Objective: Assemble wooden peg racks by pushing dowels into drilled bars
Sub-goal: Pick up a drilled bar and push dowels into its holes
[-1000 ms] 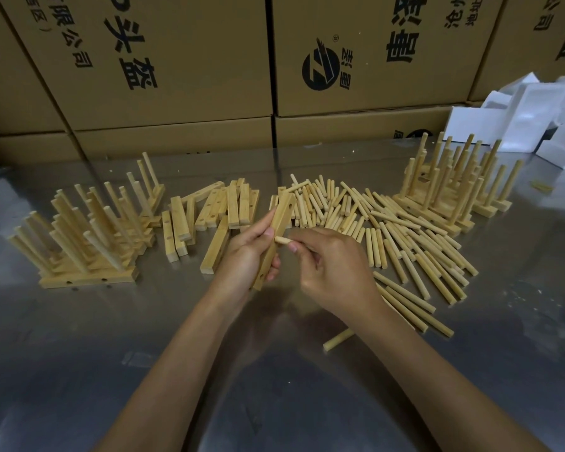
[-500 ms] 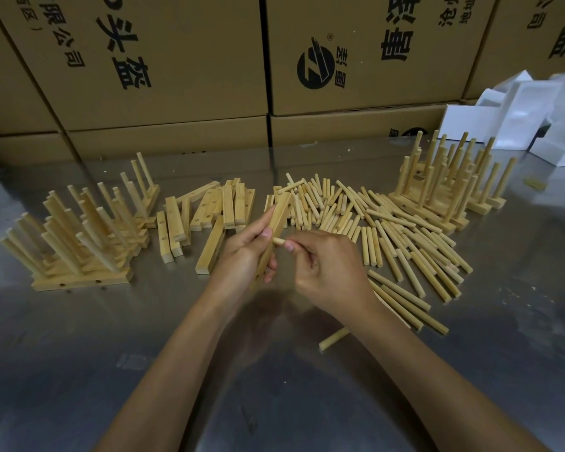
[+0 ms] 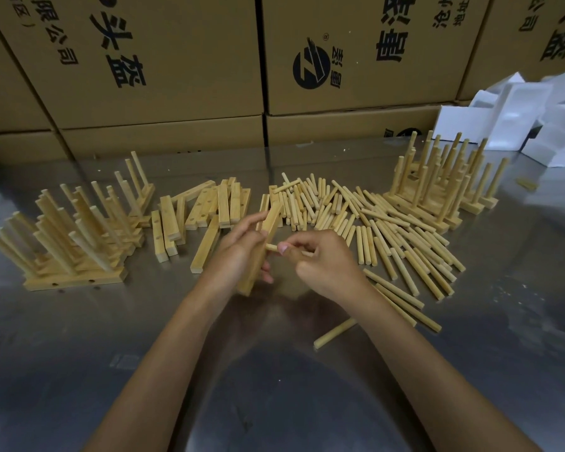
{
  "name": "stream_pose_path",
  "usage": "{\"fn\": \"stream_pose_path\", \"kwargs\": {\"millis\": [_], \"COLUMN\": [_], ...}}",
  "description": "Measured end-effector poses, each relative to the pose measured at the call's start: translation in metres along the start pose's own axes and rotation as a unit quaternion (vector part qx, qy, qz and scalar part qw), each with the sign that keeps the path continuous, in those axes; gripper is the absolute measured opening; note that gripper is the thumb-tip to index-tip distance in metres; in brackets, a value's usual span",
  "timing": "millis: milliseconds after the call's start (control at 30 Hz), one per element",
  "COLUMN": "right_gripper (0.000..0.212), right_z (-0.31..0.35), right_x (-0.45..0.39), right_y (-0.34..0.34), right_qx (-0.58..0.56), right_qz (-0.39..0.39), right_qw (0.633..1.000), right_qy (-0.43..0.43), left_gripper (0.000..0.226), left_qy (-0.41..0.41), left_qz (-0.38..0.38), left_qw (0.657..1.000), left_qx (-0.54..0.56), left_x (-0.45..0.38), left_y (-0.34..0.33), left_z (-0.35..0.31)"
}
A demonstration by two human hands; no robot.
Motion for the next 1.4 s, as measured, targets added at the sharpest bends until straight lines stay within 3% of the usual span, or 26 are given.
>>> {"fn": "stream_pose_path", "kwargs": {"millis": [133,233,267,333,400,433,567,733,833,900,967,1033,1100,1200,1400], "right_gripper": [0.013,0.028,0.034,0.039,0.043,0.043,0.017,0.028,0.027,0.024,0.015,0.002,0.013,0.023,0.026], "right_z": [-0.003,-0.004,-0.007,-0.022,-0.040,-0.049,-0.070,-0.066,-0.059,-0.049,-0.038,-0.026,-0.014,-0.004,0.003], "right_x": [0.000,0.002,-0.001,-0.008,-0.008,-0.006,-0.008,-0.011,-0.007,-0.006,-0.005,-0.006,-0.005,-0.001,0.003], "right_y": [0.006,0.007,0.013,0.031,0.053,0.059,0.058,0.052,0.056,0.060,0.062,0.054,0.039,0.022,0.023], "right_qx": [-0.011,-0.023,-0.035,0.003,0.130,0.191,0.347,0.401,0.416,0.384,0.264,0.113,0.029,0.067,0.121], "right_qz": [0.078,0.135,0.112,-0.019,-0.146,-0.164,-0.088,-0.029,-0.038,-0.117,-0.172,-0.116,-0.032,0.008,-0.061], "right_qw": [0.996,0.990,0.993,0.998,0.974,0.958,0.914,0.898,0.892,0.907,0.947,0.986,0.999,0.997,0.986], "right_qy": [0.031,0.023,0.000,-0.057,-0.111,-0.136,-0.190,-0.177,-0.171,-0.128,-0.068,-0.037,-0.005,0.046,0.093], "left_gripper": [0.014,0.015,0.019,0.026,0.029,0.028,0.025,0.023,0.021,0.022,0.025,0.026,0.025,0.028,0.027], "left_qy": [0.018,0.013,0.017,0.032,0.047,0.052,0.056,0.067,0.086,0.094,0.094,0.095,0.099,0.106,0.100], "left_qz": [-0.048,-0.078,-0.089,-0.109,-0.123,-0.127,-0.129,-0.133,-0.118,-0.102,-0.078,-0.046,-0.034,-0.026,-0.016], "left_qw": [0.998,0.995,0.994,0.993,0.991,0.990,0.990,0.989,0.989,0.990,0.991,0.992,0.992,0.991,0.993], "left_qx": [-0.036,-0.053,-0.055,-0.043,-0.020,-0.011,-0.007,-0.005,0.003,0.024,0.046,0.066,0.074,0.075,0.062], "left_x": [-0.001,-0.003,-0.004,-0.005,-0.008,-0.008,-0.009,-0.006,-0.003,-0.003,-0.004,-0.006,-0.006,-0.005,-0.003], "left_y": [0.009,0.007,0.009,0.014,0.020,0.022,0.023,0.021,0.019,0.018,0.017,0.016,0.015,0.015,0.014], "left_z": [0.007,0.010,0.011,0.011,0.011,0.011,0.013,0.011,0.008,0.007,0.008,0.008,0.008,0.007,0.006]}}
Point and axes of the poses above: each hand's wrist, its own x-axis away from the middle knuckle, its own y-axis out of the back of the hand, z = x × y, the point moved 3 cm from there along -x, towards the middle knuckle, and after that the axes turned 13 degrees about x, right-handed, at the moved point
